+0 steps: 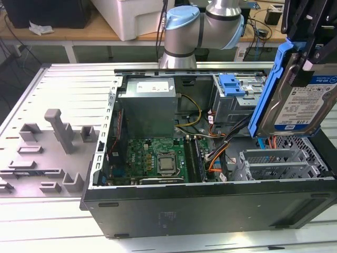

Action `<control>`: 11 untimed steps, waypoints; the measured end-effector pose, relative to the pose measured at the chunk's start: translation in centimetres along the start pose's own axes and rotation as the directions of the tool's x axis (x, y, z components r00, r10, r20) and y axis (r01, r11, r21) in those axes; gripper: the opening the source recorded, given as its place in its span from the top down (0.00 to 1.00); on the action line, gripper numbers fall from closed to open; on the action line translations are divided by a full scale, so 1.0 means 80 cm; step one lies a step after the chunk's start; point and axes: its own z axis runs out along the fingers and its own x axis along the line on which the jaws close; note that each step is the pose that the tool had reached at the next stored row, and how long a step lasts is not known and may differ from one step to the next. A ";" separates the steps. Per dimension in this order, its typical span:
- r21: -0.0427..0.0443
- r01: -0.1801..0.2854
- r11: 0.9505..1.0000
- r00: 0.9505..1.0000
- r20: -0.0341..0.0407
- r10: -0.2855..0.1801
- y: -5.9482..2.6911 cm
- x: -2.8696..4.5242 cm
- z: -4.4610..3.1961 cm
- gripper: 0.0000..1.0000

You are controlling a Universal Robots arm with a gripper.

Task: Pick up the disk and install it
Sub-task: 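Insert the disk into the insertion slot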

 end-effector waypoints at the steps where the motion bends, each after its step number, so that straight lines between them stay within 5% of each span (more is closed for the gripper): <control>1: 0.000 0.000 1.000 1.000 0.001 0.000 0.000 0.0002 0.0002 0.63; 11: 0.000 0.000 1.000 1.000 0.010 0.000 -0.001 0.0031 0.0031 0.63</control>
